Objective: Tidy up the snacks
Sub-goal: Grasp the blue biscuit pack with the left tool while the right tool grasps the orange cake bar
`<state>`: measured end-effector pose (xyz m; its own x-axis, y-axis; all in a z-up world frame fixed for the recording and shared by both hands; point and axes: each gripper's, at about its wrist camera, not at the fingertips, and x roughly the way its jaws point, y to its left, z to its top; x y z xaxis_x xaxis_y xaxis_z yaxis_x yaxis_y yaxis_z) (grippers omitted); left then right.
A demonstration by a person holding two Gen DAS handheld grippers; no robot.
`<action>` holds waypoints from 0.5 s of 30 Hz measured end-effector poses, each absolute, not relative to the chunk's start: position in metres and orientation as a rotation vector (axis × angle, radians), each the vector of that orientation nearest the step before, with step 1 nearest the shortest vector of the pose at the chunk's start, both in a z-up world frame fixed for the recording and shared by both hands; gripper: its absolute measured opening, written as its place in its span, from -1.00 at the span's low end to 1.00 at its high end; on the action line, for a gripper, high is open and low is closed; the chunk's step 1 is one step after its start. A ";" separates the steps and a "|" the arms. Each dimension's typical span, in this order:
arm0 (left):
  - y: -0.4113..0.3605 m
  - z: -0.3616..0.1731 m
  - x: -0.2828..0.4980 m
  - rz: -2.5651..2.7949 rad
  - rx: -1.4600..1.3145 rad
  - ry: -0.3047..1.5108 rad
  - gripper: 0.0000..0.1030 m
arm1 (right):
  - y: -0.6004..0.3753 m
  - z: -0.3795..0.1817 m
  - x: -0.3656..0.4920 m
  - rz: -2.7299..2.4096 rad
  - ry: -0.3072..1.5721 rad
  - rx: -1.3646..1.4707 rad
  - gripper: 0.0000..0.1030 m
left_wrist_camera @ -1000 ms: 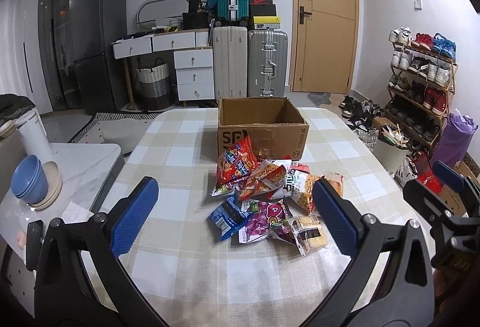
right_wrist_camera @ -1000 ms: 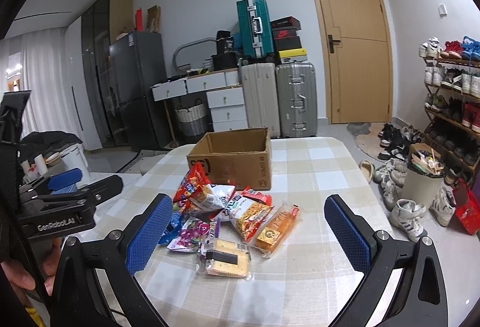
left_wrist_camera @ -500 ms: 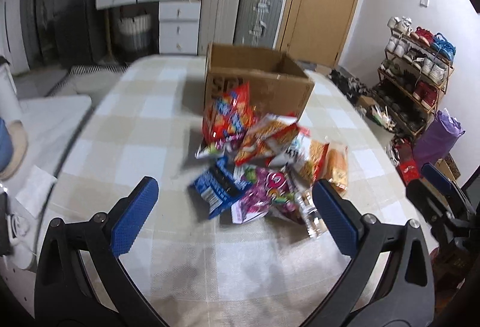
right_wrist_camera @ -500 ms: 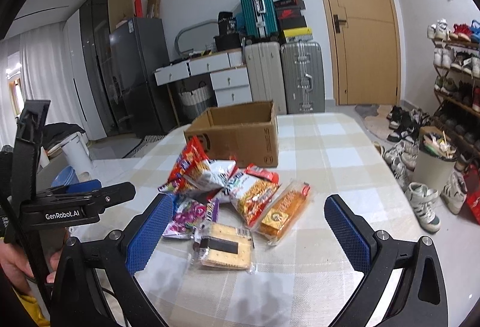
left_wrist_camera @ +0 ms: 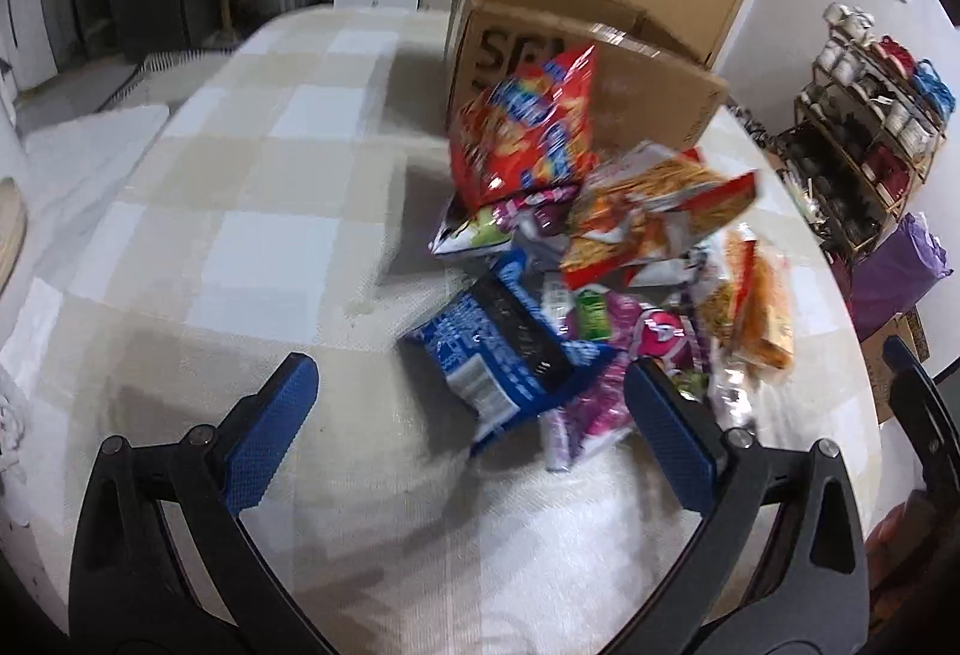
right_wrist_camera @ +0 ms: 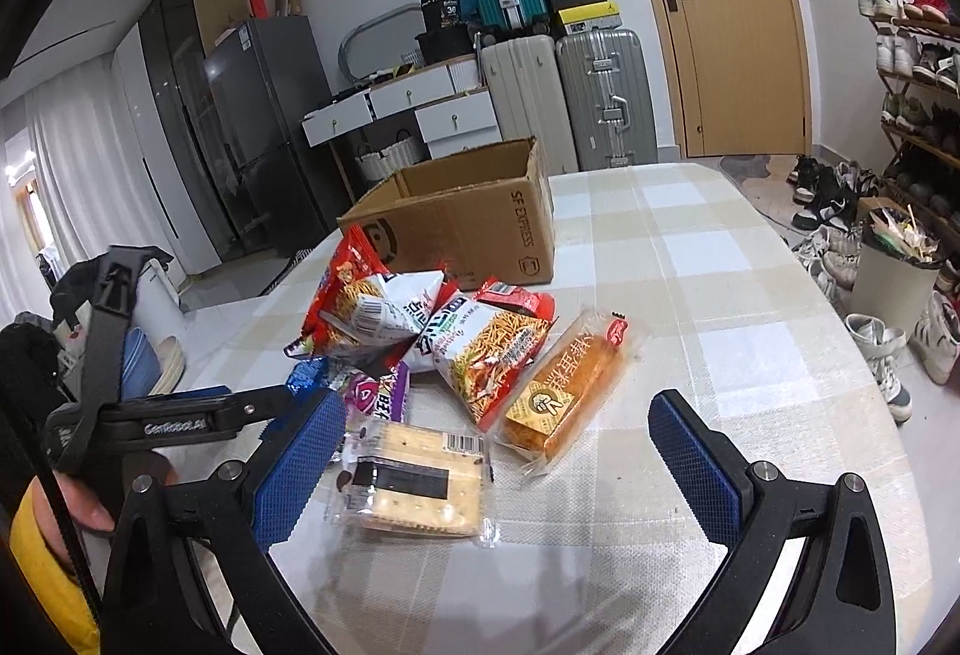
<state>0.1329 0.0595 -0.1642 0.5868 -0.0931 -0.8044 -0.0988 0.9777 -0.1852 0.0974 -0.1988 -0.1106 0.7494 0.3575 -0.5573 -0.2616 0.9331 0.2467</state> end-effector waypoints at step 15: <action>0.087 -0.197 0.167 -0.057 -0.377 1.000 -0.02 | -0.199 -0.123 0.102 0.352 0.675 0.176 0.99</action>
<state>0.1675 0.0870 -0.1966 0.5446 -0.2181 -0.8098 -0.1246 0.9338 -0.3353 0.1017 -0.1992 -0.1231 0.7251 0.3734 -0.5786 -0.2604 0.9265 0.2716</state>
